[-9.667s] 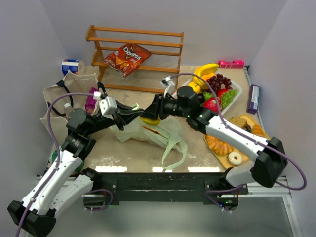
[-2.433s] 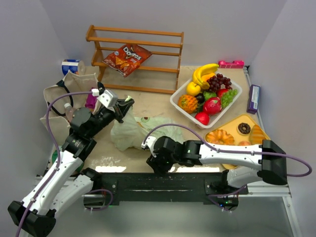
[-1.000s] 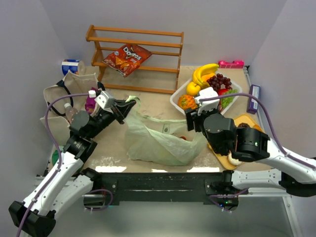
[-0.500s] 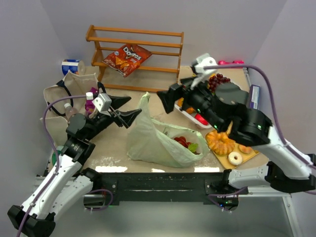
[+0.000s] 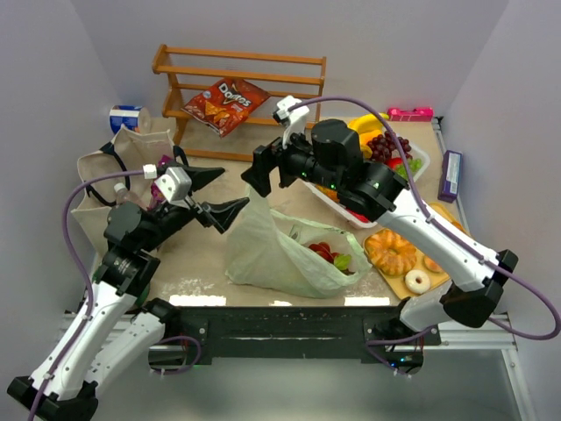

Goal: Place the mixed food into the grocery bags and tie them

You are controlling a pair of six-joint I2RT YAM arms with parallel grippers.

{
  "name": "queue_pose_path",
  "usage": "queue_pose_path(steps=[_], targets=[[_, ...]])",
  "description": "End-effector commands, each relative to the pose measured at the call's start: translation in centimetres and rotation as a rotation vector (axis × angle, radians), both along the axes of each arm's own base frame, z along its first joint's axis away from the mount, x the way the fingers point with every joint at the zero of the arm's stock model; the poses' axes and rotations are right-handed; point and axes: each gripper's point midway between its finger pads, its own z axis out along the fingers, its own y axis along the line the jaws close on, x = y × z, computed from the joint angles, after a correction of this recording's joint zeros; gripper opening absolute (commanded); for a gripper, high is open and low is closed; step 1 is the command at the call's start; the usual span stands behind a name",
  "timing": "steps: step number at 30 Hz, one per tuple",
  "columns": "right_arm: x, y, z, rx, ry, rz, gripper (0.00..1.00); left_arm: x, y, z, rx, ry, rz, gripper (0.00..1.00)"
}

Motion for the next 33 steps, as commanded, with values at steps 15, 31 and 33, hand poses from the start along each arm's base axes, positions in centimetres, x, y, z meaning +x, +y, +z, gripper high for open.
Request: queue_pose_path(steps=[15,31,33], targets=[[4.3,-0.3,-0.7,0.096,0.021,-0.048,0.80,-0.5,0.2,-0.5,0.030,-0.034,-0.008,0.98],[2.0,-0.6,1.8,0.175,0.022,0.051,0.01,-0.1,-1.3,0.0,-0.059,-0.031,-0.081,0.99],[1.3,-0.6,2.3,0.189,0.021,0.080,0.00,0.2,-1.6,0.5,-0.079,-0.051,-0.093,0.99]])
